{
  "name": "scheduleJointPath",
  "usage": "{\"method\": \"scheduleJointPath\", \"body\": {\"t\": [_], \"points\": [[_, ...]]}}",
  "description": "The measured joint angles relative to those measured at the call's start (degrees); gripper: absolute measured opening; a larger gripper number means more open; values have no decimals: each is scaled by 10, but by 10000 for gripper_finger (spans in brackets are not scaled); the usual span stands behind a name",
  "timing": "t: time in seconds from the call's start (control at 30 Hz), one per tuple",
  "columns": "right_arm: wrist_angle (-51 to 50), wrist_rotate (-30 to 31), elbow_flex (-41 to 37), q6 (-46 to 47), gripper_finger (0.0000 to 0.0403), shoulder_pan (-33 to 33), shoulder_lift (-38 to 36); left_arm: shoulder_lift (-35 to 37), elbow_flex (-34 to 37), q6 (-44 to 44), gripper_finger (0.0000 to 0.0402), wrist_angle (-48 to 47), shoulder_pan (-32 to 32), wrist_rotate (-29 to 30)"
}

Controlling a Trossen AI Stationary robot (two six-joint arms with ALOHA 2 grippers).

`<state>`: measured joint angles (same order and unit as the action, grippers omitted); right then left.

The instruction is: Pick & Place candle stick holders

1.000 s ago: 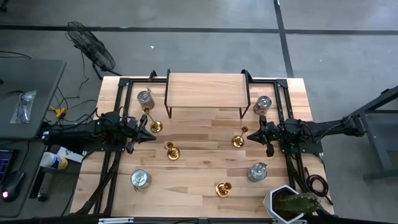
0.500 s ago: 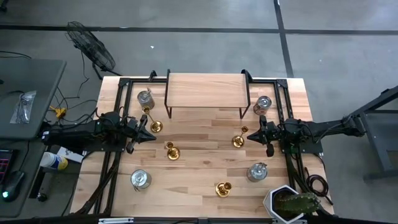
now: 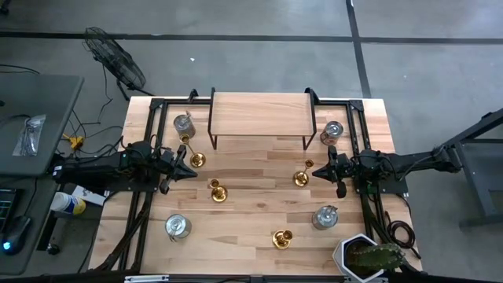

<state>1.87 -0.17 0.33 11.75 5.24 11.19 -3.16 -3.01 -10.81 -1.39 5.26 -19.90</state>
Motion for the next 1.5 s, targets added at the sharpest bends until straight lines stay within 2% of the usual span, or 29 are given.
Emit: {"method": "scheduleJointPath", "body": {"t": [1.5], "points": [[-4,14,0,11,4,0,1,0,0,0,0,0,0,0]]}}
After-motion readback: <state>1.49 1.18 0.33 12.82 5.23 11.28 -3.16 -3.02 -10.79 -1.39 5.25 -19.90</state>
